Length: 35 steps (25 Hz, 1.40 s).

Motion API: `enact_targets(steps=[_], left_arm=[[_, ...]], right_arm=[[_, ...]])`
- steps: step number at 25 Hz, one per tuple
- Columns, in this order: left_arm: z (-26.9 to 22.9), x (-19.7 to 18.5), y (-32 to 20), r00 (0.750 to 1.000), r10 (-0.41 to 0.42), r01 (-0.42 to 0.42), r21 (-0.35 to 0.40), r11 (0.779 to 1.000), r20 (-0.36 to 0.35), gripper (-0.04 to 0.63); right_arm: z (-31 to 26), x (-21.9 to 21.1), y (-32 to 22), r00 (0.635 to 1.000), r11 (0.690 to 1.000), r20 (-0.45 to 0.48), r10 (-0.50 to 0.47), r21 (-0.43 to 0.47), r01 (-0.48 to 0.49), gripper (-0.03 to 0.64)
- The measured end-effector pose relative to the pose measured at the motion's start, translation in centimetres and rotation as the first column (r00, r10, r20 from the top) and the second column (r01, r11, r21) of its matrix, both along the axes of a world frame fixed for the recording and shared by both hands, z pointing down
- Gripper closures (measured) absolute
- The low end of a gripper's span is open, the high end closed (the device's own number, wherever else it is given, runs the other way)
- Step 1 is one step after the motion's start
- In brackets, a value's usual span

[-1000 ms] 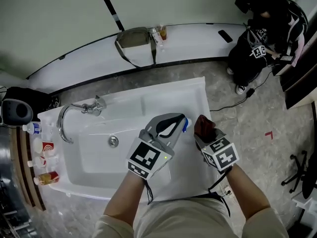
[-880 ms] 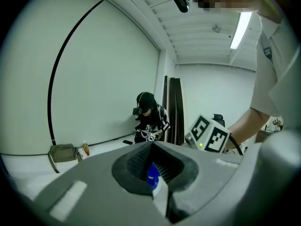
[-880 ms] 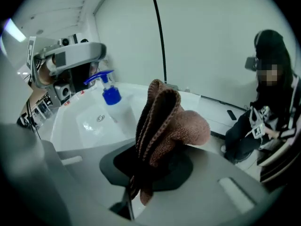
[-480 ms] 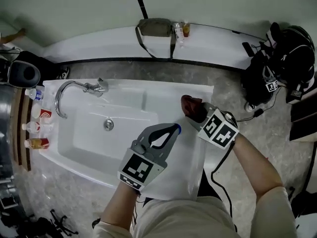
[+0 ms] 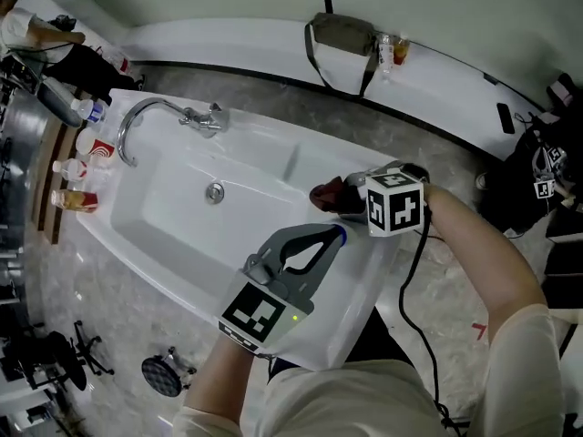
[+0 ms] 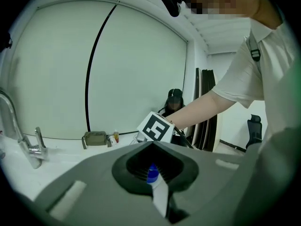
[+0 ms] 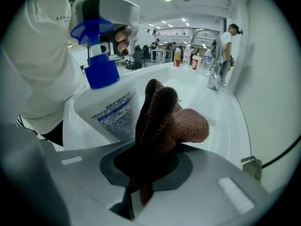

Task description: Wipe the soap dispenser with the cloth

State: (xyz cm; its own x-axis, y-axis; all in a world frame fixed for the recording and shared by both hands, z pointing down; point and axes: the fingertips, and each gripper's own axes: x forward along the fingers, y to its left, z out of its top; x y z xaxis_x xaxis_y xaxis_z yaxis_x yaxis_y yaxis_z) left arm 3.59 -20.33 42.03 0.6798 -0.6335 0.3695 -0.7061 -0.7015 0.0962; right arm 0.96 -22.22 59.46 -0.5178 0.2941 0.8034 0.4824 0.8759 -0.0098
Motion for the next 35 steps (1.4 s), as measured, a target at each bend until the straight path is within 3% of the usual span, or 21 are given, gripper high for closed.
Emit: enact_targets(steps=[2,5,9,17,23,27,31,35], left_arm=[[0.2,-0.1,0.0,1.000,-0.011,0.011,-0.001,1.000,0.002,0.595],[0.2,-0.1,0.1,1.000,-0.008,0.008,-0.015,1.000,-0.019,0.595],[0.4,-0.2,0.2,1.000,0.000,0.000,-0.021,1.000,-0.031,0.595],[0.4,-0.2,0.2,0.997,-0.007,0.005,-0.026,1.000,-0.080,0.595],[0.5,-0.4,0.3,0.994,-0.012,0.010,-0.023,1.000,-0.105,0.595],[0.4,-0.4,0.4,0.995,-0.004,0.002,-0.016,1.000,-0.098,0.595],[0.3,-0.2,0.5,0.995,0.005,-0.007,-0.020,1.000,-0.098,0.595],[0.5,-0.6,0.7,0.994,0.003,-0.006,-0.028,1.000,-0.109,0.595]], right_arm=[[0.6,-0.1,0.6,0.993,0.993,-0.032,-0.112,0.023,0.113,0.538],[1.2,0.3,1.5,0.956,0.954,-0.099,-0.276,0.092,0.285,0.538],[1.2,1.1,2.0,0.927,0.916,-0.140,-0.349,0.157,0.368,0.538],[-0.6,4.4,3.9,0.973,0.972,-0.096,-0.210,0.089,0.218,0.538],[-3.3,6.1,5.0,0.980,0.984,-0.099,-0.173,0.025,0.176,0.538],[-4.2,3.7,2.4,0.998,0.993,-0.036,-0.056,0.100,0.060,0.538],[-4.4,3.2,3.1,0.999,0.993,-0.035,-0.038,0.109,0.042,0.538],[-4.9,4.2,3.8,0.995,0.992,0.014,0.101,0.071,-0.102,0.538]])
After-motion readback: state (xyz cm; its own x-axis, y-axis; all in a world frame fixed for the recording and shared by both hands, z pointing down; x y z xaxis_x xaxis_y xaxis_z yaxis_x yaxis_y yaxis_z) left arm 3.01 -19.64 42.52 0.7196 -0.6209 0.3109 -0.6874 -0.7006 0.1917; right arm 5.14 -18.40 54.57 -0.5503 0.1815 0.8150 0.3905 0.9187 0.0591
